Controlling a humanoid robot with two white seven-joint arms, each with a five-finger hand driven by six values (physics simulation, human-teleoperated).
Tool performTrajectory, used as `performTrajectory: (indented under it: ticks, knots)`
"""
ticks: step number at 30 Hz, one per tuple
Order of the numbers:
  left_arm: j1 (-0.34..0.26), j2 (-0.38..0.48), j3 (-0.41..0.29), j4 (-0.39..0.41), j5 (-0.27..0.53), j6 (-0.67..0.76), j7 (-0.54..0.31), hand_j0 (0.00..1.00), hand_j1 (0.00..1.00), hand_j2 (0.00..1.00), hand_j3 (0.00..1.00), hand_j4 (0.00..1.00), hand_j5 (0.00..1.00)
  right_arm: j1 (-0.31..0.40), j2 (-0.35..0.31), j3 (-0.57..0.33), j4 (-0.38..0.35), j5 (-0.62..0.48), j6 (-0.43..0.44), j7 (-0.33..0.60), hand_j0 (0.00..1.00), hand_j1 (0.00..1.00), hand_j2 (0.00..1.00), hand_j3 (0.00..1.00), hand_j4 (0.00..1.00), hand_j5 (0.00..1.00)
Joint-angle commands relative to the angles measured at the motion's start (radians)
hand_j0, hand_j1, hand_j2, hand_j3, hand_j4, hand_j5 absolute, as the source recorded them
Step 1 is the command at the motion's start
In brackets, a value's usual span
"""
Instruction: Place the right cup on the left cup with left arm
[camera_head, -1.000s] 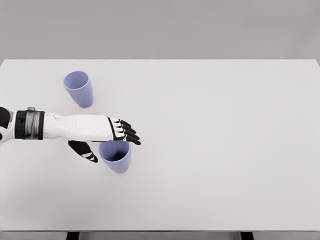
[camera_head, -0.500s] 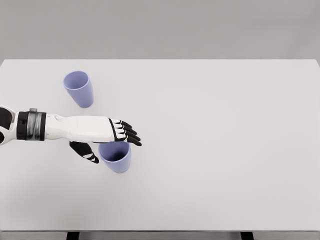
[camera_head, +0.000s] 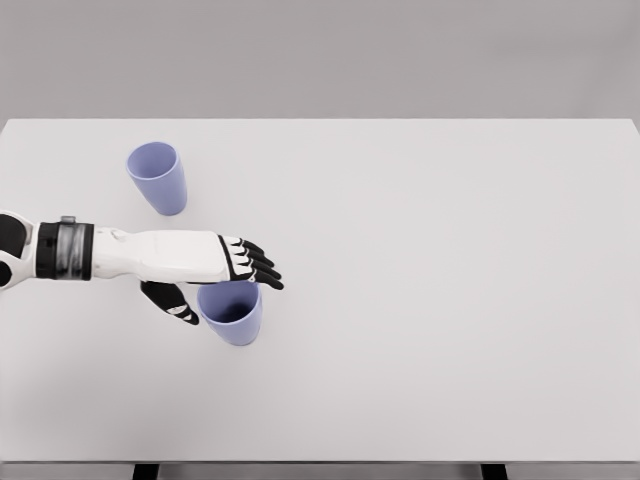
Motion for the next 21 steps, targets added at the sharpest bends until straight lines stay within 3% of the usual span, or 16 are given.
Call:
performTrajectory:
  ticks: [1, 18, 21]
  knots:
    - [0.000, -0.004, 0.001, 0.002, 0.007, 0.002, 0.000, 1.00, 1.00, 1.00, 1.00, 1.00, 1.00, 0.000, 0.000, 0.000, 0.000, 0.001, -0.001, 0.000, 1.00, 1.00, 1.00, 1.00, 1.00, 1.00]
    - [0.026, -0.011, 0.001, 0.022, -0.008, 0.002, 0.000, 1.00, 1.00, 1.00, 1.00, 1.00, 1.00, 0.000, 0.000, 0.000, 0.000, 0.001, -0.001, 0.000, 1.00, 1.00, 1.00, 1.00, 1.00, 1.00]
    - [0.028, -0.010, 0.001, 0.022, -0.007, 0.002, 0.003, 0.77, 0.77, 0.77, 0.77, 0.77, 0.77, 0.000, 0.000, 0.000, 0.000, 0.001, 0.001, 0.000, 1.00, 1.00, 1.00, 1.00, 1.00, 1.00]
